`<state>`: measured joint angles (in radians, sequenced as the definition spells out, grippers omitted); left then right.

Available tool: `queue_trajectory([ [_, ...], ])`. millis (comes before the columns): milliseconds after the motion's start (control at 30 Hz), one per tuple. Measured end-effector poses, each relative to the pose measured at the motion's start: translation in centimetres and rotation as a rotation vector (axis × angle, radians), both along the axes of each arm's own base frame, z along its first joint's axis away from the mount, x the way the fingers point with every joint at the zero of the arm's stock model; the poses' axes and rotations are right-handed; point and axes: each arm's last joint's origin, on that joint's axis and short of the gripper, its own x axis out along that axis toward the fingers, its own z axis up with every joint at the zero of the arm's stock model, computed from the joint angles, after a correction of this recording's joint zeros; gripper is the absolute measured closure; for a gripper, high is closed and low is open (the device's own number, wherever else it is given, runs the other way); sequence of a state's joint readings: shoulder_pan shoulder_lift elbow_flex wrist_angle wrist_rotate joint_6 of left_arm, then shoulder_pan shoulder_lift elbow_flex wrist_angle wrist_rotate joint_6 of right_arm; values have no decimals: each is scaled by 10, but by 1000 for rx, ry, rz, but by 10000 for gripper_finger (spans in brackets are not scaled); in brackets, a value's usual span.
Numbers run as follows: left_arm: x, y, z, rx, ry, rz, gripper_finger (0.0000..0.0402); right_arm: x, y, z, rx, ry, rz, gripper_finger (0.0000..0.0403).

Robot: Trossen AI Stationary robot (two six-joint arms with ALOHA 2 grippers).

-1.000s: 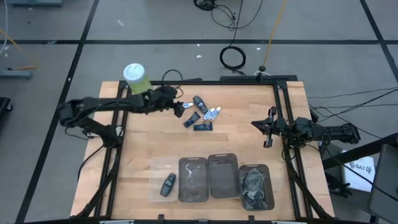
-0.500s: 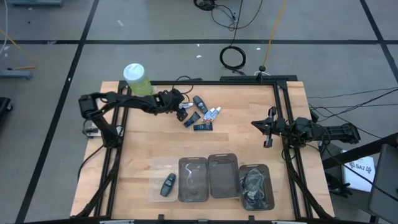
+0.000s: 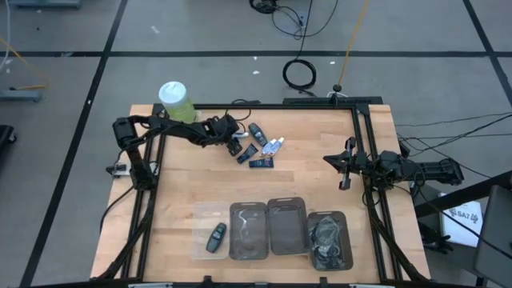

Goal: Pick & Place Travel size toiletries
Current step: Put the left white toothpaste into the middle black bin

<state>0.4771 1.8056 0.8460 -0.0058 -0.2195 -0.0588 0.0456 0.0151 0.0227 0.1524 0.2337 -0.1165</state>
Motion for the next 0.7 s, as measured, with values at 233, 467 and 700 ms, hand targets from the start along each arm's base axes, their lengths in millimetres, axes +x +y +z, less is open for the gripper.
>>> queue_trajectory([
  [233,2,-6,2,-14,-4,-61,255,0,0,0,0,0,0,398],
  [467,6,-14,2,-14,-1,-87,367,0,0,0,0,0,0,399],
  [700,8,-22,9,-17,-25,-89,394,0,0,0,0,0,0,399],
])
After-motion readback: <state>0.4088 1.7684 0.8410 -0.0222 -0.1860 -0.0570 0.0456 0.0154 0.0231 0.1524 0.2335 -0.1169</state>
